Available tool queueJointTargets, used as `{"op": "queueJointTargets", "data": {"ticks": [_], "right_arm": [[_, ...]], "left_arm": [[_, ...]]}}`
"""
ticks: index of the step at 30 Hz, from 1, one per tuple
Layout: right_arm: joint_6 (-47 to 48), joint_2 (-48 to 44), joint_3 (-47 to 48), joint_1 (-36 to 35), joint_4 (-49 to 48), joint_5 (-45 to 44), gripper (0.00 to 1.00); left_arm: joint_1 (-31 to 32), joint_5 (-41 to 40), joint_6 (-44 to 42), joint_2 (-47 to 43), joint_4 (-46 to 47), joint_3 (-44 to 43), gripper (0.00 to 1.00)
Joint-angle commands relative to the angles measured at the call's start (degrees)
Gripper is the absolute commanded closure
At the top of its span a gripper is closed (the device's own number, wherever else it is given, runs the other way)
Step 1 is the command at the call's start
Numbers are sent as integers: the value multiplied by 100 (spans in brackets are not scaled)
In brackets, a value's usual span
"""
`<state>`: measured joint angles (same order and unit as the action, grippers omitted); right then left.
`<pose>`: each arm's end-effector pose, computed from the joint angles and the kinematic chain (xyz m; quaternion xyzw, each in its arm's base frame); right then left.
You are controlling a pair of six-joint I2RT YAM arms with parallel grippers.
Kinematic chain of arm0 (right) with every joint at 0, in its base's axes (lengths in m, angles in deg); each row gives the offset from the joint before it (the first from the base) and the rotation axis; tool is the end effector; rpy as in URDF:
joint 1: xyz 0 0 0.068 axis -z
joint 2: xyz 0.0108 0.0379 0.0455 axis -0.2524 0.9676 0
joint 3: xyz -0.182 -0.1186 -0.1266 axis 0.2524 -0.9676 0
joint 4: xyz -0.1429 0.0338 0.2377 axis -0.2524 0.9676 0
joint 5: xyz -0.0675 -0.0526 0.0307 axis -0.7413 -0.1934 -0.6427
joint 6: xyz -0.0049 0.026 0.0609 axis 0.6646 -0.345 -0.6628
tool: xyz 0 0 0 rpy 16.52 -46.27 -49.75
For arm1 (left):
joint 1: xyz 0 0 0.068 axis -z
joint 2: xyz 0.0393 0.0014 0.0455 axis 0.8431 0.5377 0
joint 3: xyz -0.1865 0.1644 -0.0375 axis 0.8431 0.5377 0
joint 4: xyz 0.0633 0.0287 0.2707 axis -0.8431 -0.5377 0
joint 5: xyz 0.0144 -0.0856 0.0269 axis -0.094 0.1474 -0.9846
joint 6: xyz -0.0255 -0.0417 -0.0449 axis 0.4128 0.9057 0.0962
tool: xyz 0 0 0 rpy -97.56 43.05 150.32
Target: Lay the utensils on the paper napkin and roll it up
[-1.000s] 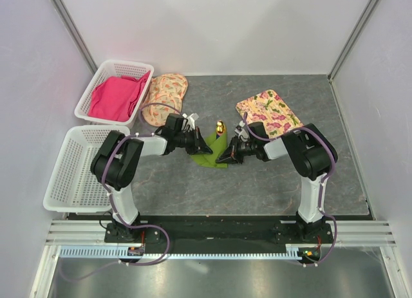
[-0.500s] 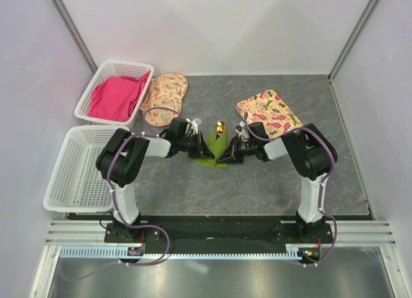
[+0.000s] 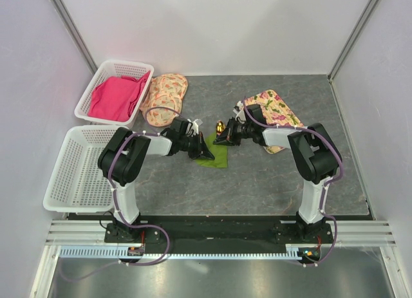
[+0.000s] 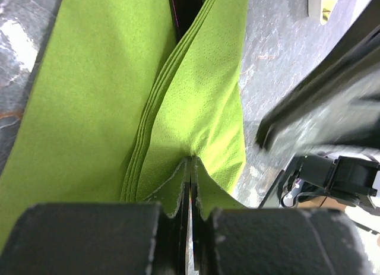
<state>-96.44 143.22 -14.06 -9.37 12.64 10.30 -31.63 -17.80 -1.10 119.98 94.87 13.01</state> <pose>0.3590 0.1971 0.0959 0.0516 0.8612 0.4893 0.1275 0.3229 -0.1931 0.0617 0.0311 0.8885 -0.4406 0.1247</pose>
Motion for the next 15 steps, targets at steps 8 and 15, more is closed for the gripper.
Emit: {"op": "queueJointTargets", "data": {"ticks": [8,15], "right_arm": [[833,236,573,-141,1039,-797,95],[807,464,705,-168,942,-850,98]], "left_arm": [[17,-350,-544,-32,-257,-209,97],[35,-394,-693,-41,-442,-324,97]]}}
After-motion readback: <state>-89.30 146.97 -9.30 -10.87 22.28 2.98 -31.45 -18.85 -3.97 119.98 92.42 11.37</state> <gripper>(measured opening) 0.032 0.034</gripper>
